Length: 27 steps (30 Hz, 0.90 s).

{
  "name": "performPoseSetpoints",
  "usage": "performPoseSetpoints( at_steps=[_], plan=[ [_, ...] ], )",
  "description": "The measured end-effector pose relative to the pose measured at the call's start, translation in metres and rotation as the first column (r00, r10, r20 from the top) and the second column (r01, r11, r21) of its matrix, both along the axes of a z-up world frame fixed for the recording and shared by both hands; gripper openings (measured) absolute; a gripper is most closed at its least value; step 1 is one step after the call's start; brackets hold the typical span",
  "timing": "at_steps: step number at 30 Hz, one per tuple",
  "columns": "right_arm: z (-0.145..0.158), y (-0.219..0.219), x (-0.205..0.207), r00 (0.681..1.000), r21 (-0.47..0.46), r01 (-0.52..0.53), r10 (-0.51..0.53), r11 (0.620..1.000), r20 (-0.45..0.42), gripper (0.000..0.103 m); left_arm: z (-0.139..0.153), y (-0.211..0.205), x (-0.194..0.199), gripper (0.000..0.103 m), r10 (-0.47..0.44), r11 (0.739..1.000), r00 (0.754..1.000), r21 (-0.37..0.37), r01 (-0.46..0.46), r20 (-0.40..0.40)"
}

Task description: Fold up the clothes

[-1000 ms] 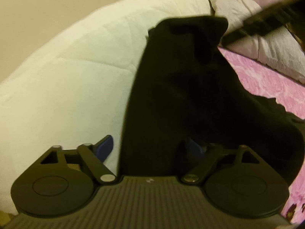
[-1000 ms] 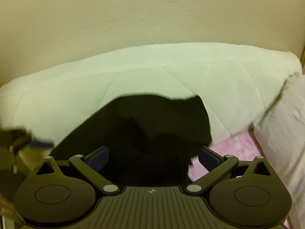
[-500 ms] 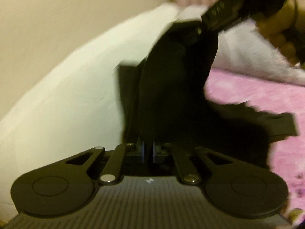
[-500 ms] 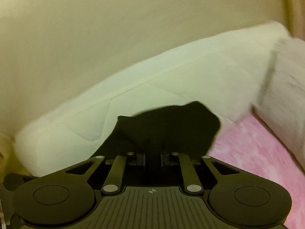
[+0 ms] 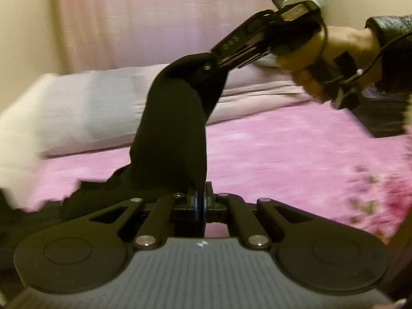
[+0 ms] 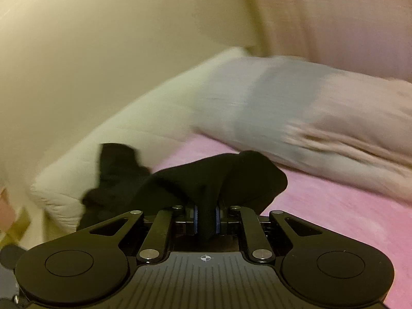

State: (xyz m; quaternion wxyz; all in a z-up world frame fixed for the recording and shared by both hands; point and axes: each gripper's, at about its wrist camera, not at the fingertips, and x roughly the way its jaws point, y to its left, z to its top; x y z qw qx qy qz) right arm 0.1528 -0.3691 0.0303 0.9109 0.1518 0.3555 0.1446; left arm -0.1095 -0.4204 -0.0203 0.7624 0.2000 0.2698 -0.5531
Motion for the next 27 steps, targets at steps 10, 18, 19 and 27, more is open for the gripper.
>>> performPoseSetpoints(
  at_steps=[10,18,19,27],
  plan=[
    [-0.101,-0.14,-0.167,0.816,-0.184,0.361,-0.405,0.914,-0.412,0.045,-0.041,-0.178,-0.149,0.033,-0.277,0.93,0.911,0.152,0.334,-0.305],
    [-0.13,-0.09,-0.178,0.826,-0.11,0.362,-0.373,0.926,-0.422,0.079,-0.093,-0.179,-0.073,0.052,0.005,0.935,0.955,0.34,0.1,-0.296],
    [-0.134,-0.078,-0.172,0.83,-0.094,0.354,-0.359,0.931,-0.427,0.079,-0.098,-0.177,-0.059,0.052,0.027,0.933,0.955,0.351,0.081,-0.294],
    [-0.167,-0.026,-0.13,0.825,-0.034,0.357,-0.332,0.933,-0.457,0.093,-0.15,-0.218,0.021,0.06,0.102,0.932,0.922,0.359,0.042,-0.373]
  ],
)
